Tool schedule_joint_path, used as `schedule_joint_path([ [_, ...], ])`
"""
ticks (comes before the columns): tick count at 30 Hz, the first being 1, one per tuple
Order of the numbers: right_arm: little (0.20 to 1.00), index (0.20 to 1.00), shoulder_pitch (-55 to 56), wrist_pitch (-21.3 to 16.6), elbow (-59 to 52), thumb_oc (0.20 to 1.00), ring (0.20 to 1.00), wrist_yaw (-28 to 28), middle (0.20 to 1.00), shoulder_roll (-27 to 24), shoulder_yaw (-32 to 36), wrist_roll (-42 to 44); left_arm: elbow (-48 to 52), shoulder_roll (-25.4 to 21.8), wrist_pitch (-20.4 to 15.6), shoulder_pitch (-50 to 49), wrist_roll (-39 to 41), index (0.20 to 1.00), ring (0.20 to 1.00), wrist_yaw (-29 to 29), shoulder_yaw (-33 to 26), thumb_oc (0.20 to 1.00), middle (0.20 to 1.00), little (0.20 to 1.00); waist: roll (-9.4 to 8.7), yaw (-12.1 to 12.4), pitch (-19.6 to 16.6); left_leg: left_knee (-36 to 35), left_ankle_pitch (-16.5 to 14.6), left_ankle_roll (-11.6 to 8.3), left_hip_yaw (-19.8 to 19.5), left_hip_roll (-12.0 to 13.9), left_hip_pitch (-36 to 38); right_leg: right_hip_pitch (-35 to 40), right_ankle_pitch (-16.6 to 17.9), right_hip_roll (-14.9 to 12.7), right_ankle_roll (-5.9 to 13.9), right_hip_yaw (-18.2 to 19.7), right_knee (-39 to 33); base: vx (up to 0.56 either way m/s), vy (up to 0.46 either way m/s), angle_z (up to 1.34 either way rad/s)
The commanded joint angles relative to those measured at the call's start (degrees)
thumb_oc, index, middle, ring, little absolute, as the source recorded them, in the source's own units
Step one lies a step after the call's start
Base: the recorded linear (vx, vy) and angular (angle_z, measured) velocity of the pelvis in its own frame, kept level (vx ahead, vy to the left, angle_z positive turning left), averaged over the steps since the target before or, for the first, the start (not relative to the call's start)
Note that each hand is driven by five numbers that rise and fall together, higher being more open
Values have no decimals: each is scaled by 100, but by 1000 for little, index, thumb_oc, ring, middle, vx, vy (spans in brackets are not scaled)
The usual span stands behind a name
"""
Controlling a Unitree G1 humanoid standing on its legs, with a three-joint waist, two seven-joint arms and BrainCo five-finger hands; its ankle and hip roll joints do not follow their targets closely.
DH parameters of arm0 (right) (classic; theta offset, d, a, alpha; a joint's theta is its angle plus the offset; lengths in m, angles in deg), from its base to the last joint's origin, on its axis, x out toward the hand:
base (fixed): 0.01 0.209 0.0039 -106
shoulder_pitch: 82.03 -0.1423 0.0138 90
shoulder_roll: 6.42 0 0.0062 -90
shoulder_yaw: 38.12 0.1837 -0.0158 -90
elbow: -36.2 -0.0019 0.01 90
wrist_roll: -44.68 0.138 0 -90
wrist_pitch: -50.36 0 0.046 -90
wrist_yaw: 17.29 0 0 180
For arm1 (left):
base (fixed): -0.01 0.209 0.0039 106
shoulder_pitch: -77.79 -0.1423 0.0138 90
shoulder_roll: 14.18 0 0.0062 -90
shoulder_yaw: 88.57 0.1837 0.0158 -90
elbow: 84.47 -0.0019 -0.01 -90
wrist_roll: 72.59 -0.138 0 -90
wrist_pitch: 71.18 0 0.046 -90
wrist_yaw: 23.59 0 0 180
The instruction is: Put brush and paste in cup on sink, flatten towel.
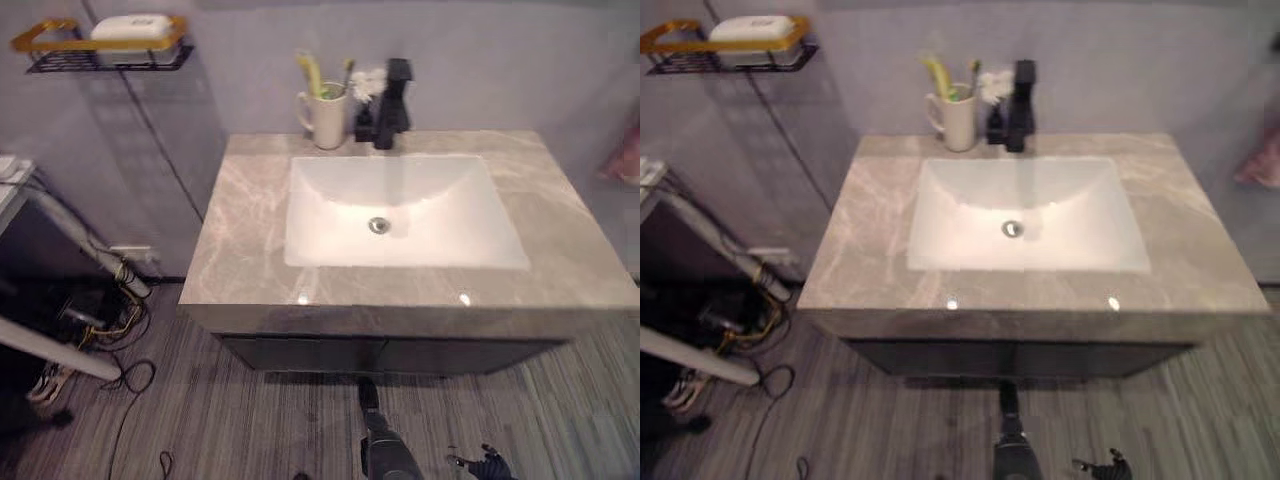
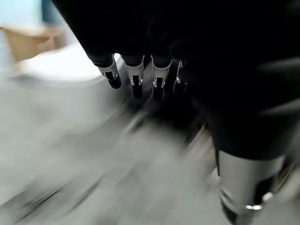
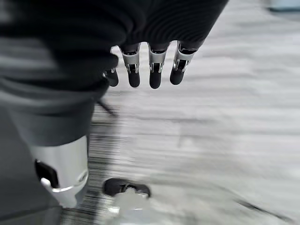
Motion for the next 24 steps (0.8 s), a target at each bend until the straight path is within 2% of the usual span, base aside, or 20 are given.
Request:
schedule_joint_path([
  [1,1000,1000,-213,-39,-74,1000,1000,-142,1000,-91,107,383,331,-688,6,459,-314,1000,1000,733,209,1000,1000,1000,-102,14,252,-1024,710,-466,26,-158,449,909,-555,-214,348,18,-406,-124,-4,-67],
  [2,1000,1000,-217,-34,38,1000,1000,-159,1000,-79,147,423,218,-587,30,510,-415,1000,1000,877,415,1000,1000,1000,-90,32,203,-1024,751,-478,158,-95,397,1043,-671,-201,328,-26,-372,-193,-39,-69],
  [4,1000,1000,-266,-36,66,1000,1000,-145,1000,-16,88,404,181,-427,82,717,-768,1000,1000,980,882,1000,1000,1000,-133,127,81,-1024,827,-510,507,72,285,1310,-768,-398,313,-360,-385,-172,-116,-97],
  [6,1000,1000,-315,-15,51,1000,1000,-140,1000,35,1,397,391,-277,13,826,-1126,1000,1000,1080,1433,1000,1000,1000,-214,200,-14,-1024,862,-541,964,219,254,1550,-622,-699,387,-752,-581,-146,-134,-117],
  [7,1000,1000,-338,-17,1,1000,1000,-109,1000,59,-26,418,520,-237,6,834,-1210,1000,1000,1043,1580,1000,1000,1000,-237,236,-51,-1024,762,-583,1138,260,334,1663,-609,-875,515,-960,-597,-72,-61,-169],
  [8,1000,1000,-337,-16,0,1000,1000,-108,1000,59,-25,418,521,-237,6,834,-1210,1000,1000,1043,1581,1000,1000,1000,-238,240,-49,-1024,761,-583,1141,260,337,1664,-609,-875,515,-956,-597,-209,-202,-226],
  [9,1000,1000,-508,-30,-169,1000,1000,-10,1000,123,-225,353,1000,-216,-36,1006,-1352,1000,1000,891,1919,1000,1000,1000,-311,375,-147,-1008,821,-590,1970,436,422,1935,-173,-1424,717,-2152,-587,-204,-171,-252],
  [10,1000,1000,-507,-24,-174,1000,1000,-3,1000,132,-223,348,1015,-224,-23,1000,-1351,1000,1000,891,1922,1000,1000,1000,-322,403,-131,-1012,815,-588,2000,428,449,1947,-149,-1423,731,-2122,-608,-249,-398,-239],
  [11,1000,1000,-521,-5,-260,1000,1000,65,1000,181,-418,142,1152,-314,-11,1106,-1327,1000,1000,819,1903,1000,1000,1000,-399,376,-228,-985,912,-669,2231,531,433,1964,-222,-1213,697,-1927,-1076,-30,-363,-219],
  [12,1000,1000,-437,-21,-350,1000,1000,76,1000,202,-552,32,1110,-373,-30,1247,-1375,1000,1000,739,1871,1000,1000,1000,-433,263,-285,-937,1042,-768,2244,668,406,1981,-443,-891,601,-1354,-1492,-29,-381,-208],
  [13,1000,1000,-428,-16,-361,1000,1000,80,1000,204,-558,30,1104,-373,-34,1245,-1378,1000,1000,736,1866,1000,1000,1000,-437,292,-288,-938,1050,-786,2277,684,419,1982,-436,-869,584,-1322,-1514,26,-259,-200],
  [15,1000,1000,-314,-47,-649,1000,1000,87,1000,107,-663,-118,1087,-441,-47,1421,-1538,1000,1000,670,1948,1000,1000,1000,-461,241,-236,-724,1077,-901,2082,779,369,1994,-513,-667,501,-947,-1751,16,-186,-170],
  [16,1000,1000,-306,-38,-665,1000,1000,87,1000,105,-661,-122,1082,-438,-48,1424,-1542,1000,1000,668,1947,1000,1000,1000,-459,248,-232,-695,1063,-910,2086,793,365,2002,-511,-659,494,-941,-1761,40,-175,-120],
  [17,1000,1000,-247,-44,-877,1000,1000,82,1000,-5,-766,-265,1111,-486,-45,1479,-1698,1000,1000,670,2034,1000,1000,1000,-490,230,-179,-358,993,-970,1660,805,277,2024,-581,-505,412,-645,-1858,-12,-227,-101],
  [18,1000,1000,-318,-101,-1020,1000,1000,17,1000,-190,-902,-374,1105,-538,-59,1592,-1742,1000,1000,566,2079,1000,1000,1000,-561,340,0,62,944,-907,500,606,12,1927,-566,-341,257,-133,-1911,-6,-254,-79],
  [19,1000,1000,-332,-105,-1059,1000,1000,25,1000,-254,-928,-432,1078,-521,-66,1609,-1795,1000,1000,575,2116,1000,1000,1000,-584,334,24,81,866,-866,256,555,-41,1909,-571,-298,237,40,-1937,-13,-173,-147],
  [20,1000,1000,-376,-106,-949,1000,1000,65,1000,-345,-933,-502,1093,-527,-91,1627,-1828,1000,1000,537,2180,1000,1000,1000,-603,399,62,147,868,-843,-204,465,-158,1893,-579,-238,215,280,-1941,95,-61,-219],
  [21,1000,1000,-402,-89,-938,1000,1000,127,1000,-460,-847,-580,1124,-506,-96,1715,-1840,1000,1000,537,2267,1000,1000,1000,-612,419,79,135,908,-863,-495,432,-420,1898,-577,-237,199,466,-1945,90,-28,-249],
  [24,1000,1000,-431,-94,-1024,1000,1000,184,1000,-527,-752,-533,1179,-471,-121,1778,-1805,1000,1000,521,2297,1000,1000,1000,-574,451,80,-115,1012,-853,-652,283,-571,1949,-569,-195,233,654,-2004,132,37,-73],
])
